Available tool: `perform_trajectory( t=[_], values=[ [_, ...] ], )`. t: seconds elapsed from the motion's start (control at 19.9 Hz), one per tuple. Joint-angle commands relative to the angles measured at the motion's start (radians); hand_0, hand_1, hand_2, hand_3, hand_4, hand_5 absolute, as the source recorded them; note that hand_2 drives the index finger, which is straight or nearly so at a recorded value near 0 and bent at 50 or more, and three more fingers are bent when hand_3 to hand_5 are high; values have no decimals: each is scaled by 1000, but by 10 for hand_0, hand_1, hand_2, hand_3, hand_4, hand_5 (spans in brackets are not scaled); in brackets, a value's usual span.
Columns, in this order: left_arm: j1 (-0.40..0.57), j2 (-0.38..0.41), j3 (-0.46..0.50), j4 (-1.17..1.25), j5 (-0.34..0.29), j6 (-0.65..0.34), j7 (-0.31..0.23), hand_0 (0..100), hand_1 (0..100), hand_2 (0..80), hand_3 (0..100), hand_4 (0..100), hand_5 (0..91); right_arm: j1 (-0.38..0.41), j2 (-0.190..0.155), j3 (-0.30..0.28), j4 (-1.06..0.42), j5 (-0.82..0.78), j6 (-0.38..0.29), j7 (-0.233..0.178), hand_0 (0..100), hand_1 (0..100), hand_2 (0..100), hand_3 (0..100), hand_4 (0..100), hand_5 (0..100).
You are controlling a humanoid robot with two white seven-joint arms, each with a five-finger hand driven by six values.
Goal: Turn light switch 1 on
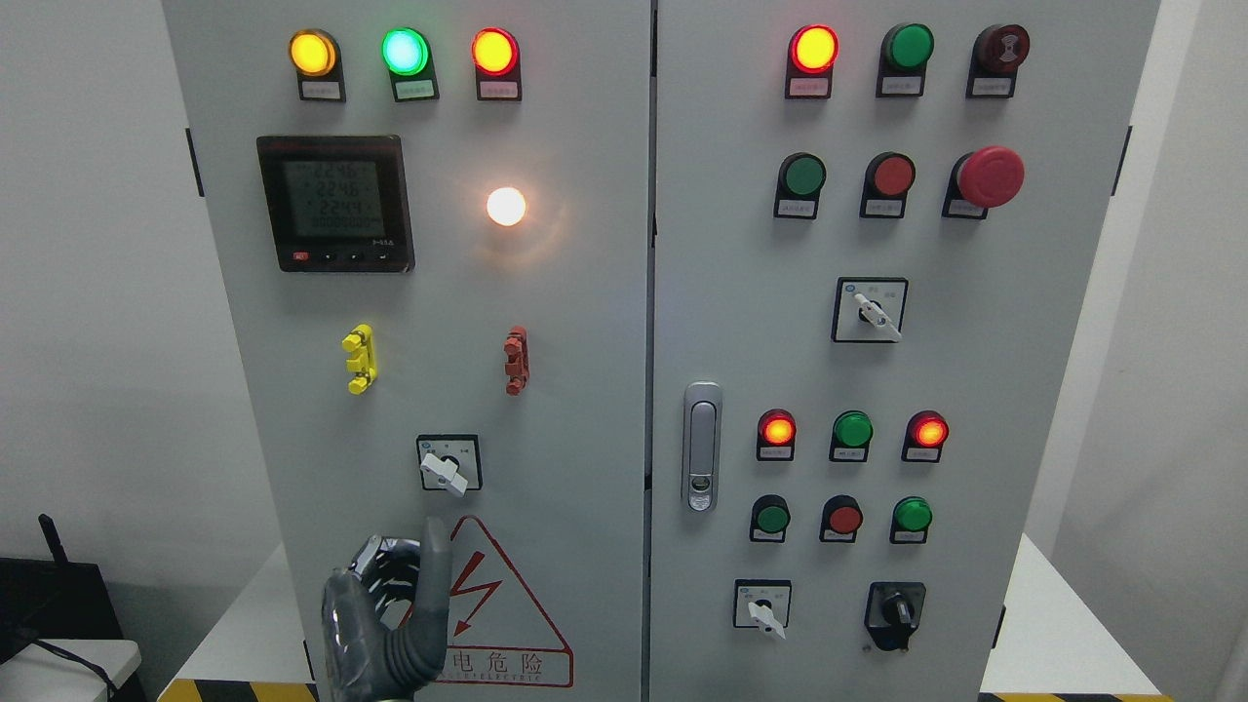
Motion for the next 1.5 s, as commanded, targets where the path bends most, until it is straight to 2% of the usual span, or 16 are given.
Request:
perform_trajectory(
  t=[0.0,0.05,0.15,0.2,0.3,0.4,0.5,0.55,0.65,0.7,0.8,0.95,1.15,1.3,1.45],
  values=[
    [246,50,350,99,4,-287,-150,73,335,587,780,744,473,0,0,0,1,-18,0,-2,120,389,0,0,0,0],
    [280,50,418,139,5,-342,-199,65,331,565,754,719,389,0,0,0,1,-18,0,-2,120,389,0,0,0,0],
    [354,50,542,228,30,-448,-288,60,323,537,721,681,289,0,0,0,1,-17,0,-2,120,389,0,0,0,0],
    [383,53,590,274,48,-492,-302,55,306,489,658,624,216,0,0,0,-1,-17,0,-2,120,389,0,0,0,0],
    [428,59,680,374,71,-539,-313,46,283,449,577,541,142,0,0,0,-1,-18,0,-1,120,389,0,0,0,0],
    [458,65,762,496,96,-557,-336,58,259,400,510,492,116,0,0,0,-1,-17,0,-1,120,389,0,0,0,0],
    [471,67,826,646,137,-611,-394,92,230,260,424,438,101,0,0,0,1,-17,0,-2,120,389,0,0,0,0],
    [472,73,860,729,142,-634,-423,97,226,240,416,427,95,0,0,0,1,-18,0,-2,120,389,0,0,0,0],
    [483,79,890,866,140,-654,-467,115,196,143,308,340,45,0,0,0,-1,-18,0,-2,120,389,0,0,0,0],
    [492,85,890,932,137,-654,-481,119,191,126,276,314,33,0,0,0,-1,-18,0,-1,120,389,0,0,0,0],
    [506,115,880,1067,131,-654,-485,142,166,36,174,185,0,0,0,0,-1,-17,0,-1,120,389,0,0,0,0],
    [506,129,862,1283,128,-628,-492,179,172,0,126,111,0,0,0,0,1,-18,0,-2,120,389,0,0,0,0],
    [502,165,678,1504,137,-490,-495,237,170,0,68,54,0,0,0,0,-1,-18,0,-2,120,389,0,0,0,0],
    [465,160,572,1667,131,-444,-498,267,178,0,2,14,0,0,0,0,1,-18,0,-2,120,389,0,0,0,0],
    [423,148,469,1739,137,-369,-532,284,172,0,0,0,0,0,0,0,-1,-18,0,-2,120,389,0,0,0,0]
  ],
)
